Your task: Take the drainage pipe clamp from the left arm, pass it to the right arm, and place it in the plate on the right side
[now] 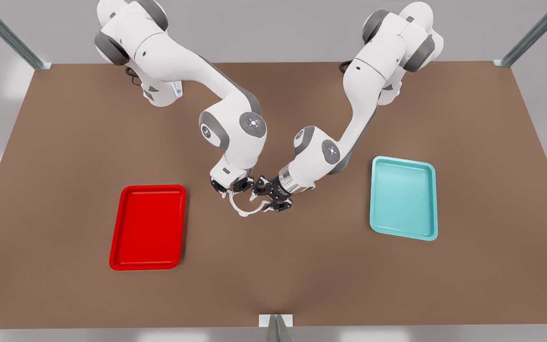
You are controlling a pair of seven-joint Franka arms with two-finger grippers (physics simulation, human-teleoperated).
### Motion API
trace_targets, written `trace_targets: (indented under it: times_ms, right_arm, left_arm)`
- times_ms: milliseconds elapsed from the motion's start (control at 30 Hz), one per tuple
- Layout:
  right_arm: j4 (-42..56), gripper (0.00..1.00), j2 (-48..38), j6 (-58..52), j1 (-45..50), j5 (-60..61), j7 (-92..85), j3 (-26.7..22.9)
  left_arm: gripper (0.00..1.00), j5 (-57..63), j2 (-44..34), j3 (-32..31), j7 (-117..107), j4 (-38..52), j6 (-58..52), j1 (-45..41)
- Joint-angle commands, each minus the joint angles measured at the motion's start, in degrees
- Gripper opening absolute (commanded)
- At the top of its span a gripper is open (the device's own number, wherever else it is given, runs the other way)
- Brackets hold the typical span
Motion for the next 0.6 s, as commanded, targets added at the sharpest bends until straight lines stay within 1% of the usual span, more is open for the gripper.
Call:
trace_targets:
  times_ms: [0,167,233,300,333,367,400,467,533,567]
  right_arm:
    - [0.03,0.21,-0.08,-0.57,0.0,-0.68,2.73,0.02]
    - [-1.02,0.21,-0.6,-1.27,-0.35,-0.59,2.64,0.02]
    - [-2.95,0.21,-0.87,-1.27,-0.79,-0.5,2.64,0.02]
    - [-7.17,0.21,-2.8,-1.27,-1.93,0.02,2.73,0.02]
    - [-9.02,0.21,-3.42,-1.36,-5.96,0.46,2.64,3.26]
    - [-10.95,0.21,-3.42,-1.36,-13.53,0.38,2.55,10.21]
    - [-12.36,0.21,-3.42,-1.36,-17.31,0.38,2.55,13.29]
    - [-16.4,0.21,-3.33,-1.09,-29.26,0.38,2.11,22.07]
    - [-18.69,0.21,-3.33,-1.18,-35.94,0.73,-1.22,25.59]
    - [-21.24,0.21,-3.07,-1.09,-42.71,0.73,-3.86,29.54]
  left_arm:
    - [1.0,0.12,-0.1,-0.01,-9.51,0.03,-0.02,0.0]
    - [1.0,0.3,-0.45,0.08,-9.51,-0.06,-0.46,0.0]
    - [1.0,1.79,-2.73,0.08,-9.43,-0.14,-4.94,0.43]
    - [1.0,2.32,-4.84,0.34,-9.25,-0.14,-10.21,0.52]
    - [1.0,2.32,-5.72,0.78,-7.5,-0.14,-13.72,1.13]
    - [1.0,2.23,-6.69,0.78,-4.77,-0.14,-18.04,2.89]
    - [1.0,2.15,-7.13,0.61,-2.58,-0.06,-21.29,4.91]
    - [1.0,2.15,-8.09,0.52,4.72,0.12,-29.55,10.45]
    - [1.0,2.84,-8.8,0.87,17.72,1.0,-36.32,15.37]
    - [1.0,7.94,-8.8,0.78,26.33,1.09,-38.87,16.69]
